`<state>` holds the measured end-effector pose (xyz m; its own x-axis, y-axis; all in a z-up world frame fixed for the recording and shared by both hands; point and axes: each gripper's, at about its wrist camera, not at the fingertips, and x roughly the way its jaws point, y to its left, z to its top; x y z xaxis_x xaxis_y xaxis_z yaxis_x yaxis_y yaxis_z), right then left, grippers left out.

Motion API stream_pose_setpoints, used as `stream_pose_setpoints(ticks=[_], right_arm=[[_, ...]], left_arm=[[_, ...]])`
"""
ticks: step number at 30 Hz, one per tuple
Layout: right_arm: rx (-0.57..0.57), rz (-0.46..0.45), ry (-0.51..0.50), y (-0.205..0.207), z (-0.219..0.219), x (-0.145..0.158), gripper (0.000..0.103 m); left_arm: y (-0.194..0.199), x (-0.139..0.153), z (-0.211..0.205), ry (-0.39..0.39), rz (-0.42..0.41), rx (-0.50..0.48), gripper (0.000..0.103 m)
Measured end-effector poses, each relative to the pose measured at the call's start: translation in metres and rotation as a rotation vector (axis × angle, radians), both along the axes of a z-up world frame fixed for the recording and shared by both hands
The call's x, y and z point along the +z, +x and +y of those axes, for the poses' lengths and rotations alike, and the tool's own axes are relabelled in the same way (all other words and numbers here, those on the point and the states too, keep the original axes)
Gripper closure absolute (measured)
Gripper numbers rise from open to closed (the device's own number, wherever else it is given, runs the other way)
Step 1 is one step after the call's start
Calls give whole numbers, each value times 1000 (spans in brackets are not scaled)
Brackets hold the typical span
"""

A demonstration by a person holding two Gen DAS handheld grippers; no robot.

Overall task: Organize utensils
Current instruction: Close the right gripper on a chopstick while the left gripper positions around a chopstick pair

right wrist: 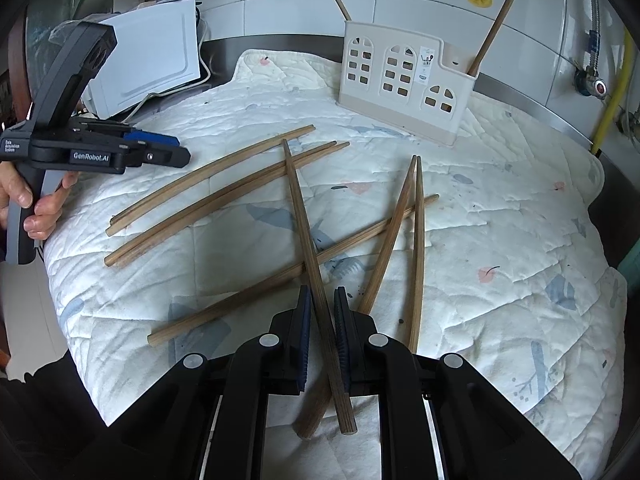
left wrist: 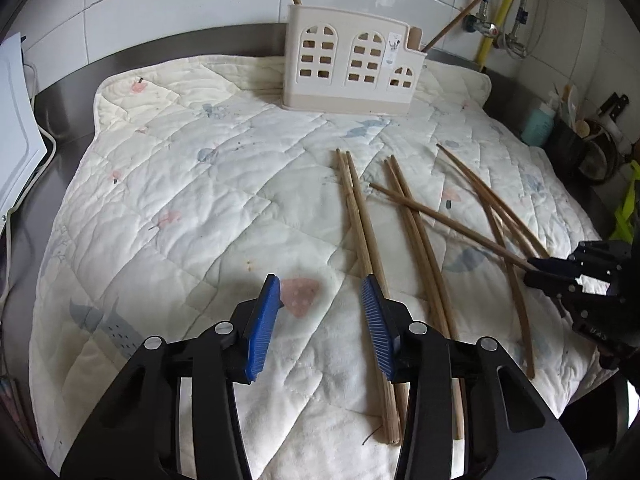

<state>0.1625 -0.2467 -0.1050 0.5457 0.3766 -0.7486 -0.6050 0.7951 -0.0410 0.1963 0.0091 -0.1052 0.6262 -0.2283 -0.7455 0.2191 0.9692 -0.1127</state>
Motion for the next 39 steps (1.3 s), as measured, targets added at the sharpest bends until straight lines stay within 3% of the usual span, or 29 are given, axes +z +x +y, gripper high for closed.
stream_pose_setpoints(ticks=[7,21,26,29,37,39], right_arm=[[-14,0,17,0,-1,1,96],[-36,3,27,-2,-6,1,96],[-39,5,23,-1,-5,0,96],[-39,2,13,0,-4,-1,96],[-42,-4,7,-1,-2,-2,96],[-42,-3,13,0,-3,-3,96]], left_arm=[[-2,-5,-9,5,8,-32,67],[-5,-6,-10,-24,15,-27,72],[-7,-7,-17,24,9,-37,72],[-9,-6,-22,13,10,-43,82],[-19,-14,-42,44,-4,-62,81],[-21,-14,-38,10,-9,-56,81]])
